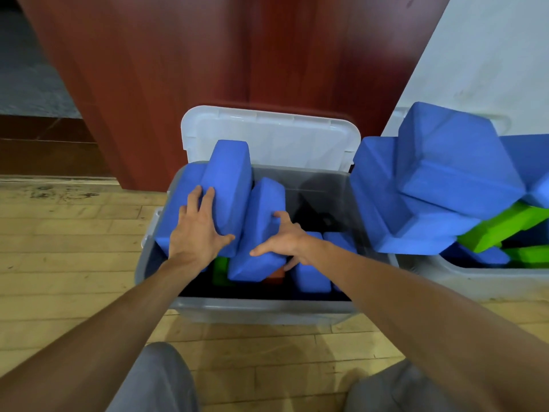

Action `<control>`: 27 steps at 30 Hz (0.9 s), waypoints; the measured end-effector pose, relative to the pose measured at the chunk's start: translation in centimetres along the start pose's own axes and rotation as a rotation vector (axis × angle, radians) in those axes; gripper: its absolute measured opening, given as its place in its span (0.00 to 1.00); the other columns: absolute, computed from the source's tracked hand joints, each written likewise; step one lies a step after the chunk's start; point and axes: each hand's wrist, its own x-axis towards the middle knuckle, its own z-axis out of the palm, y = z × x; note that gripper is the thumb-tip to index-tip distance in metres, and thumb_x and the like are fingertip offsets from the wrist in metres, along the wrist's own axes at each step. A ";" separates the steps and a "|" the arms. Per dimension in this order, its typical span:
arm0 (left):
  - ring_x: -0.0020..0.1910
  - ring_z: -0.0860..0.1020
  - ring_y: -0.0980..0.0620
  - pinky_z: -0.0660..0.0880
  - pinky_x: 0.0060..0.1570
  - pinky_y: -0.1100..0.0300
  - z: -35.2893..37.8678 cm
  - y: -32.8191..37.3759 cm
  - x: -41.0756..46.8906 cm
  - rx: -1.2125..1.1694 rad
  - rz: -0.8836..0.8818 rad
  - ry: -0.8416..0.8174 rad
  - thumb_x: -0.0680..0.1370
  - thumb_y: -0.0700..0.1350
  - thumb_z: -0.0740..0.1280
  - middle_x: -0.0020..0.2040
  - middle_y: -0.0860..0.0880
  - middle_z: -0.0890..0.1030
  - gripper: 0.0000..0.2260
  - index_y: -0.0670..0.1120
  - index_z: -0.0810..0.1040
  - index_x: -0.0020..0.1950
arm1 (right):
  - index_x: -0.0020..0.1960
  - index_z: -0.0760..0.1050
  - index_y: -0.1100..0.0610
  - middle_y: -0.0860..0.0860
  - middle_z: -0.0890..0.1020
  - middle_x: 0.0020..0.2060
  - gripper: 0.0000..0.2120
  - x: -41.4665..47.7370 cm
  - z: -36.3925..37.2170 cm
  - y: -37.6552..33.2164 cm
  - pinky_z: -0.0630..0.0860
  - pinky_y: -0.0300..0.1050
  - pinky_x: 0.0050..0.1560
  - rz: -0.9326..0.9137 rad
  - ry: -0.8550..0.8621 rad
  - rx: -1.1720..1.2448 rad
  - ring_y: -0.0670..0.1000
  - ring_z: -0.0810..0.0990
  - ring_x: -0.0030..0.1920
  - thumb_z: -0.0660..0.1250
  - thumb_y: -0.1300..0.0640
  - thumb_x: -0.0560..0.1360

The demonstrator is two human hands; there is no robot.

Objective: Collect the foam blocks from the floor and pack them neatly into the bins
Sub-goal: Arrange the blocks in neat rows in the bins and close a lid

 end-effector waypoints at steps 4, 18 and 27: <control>0.71 0.59 0.42 0.75 0.52 0.45 1.0 0.1 -0.9 0.058 0.005 -0.010 0.69 0.51 0.76 0.77 0.49 0.50 0.44 0.48 0.53 0.78 | 0.74 0.51 0.54 0.53 0.60 0.68 0.49 -0.5 0.1 -0.2 0.79 0.57 0.55 -0.058 0.126 -0.098 0.57 0.68 0.66 0.78 0.49 0.63; 0.66 0.63 0.40 0.67 0.64 0.47 3.2 0.3 -0.8 0.132 0.114 -0.144 0.68 0.57 0.75 0.75 0.45 0.56 0.43 0.51 0.57 0.77 | 0.53 0.73 0.50 0.45 0.78 0.41 0.23 -3.9 -10.3 -4.7 0.79 0.52 0.52 -0.390 0.753 0.089 0.56 0.78 0.53 0.71 0.41 0.63; 0.70 0.66 0.46 0.61 0.70 0.54 2.5 7.0 1.6 -0.341 0.122 -0.192 0.75 0.46 0.69 0.69 0.46 0.68 0.26 0.46 0.66 0.72 | 0.57 0.71 0.58 0.52 0.70 0.55 0.29 -2.0 -10.1 -2.1 0.74 0.44 0.53 -0.390 0.773 -0.033 0.51 0.73 0.52 0.76 0.41 0.66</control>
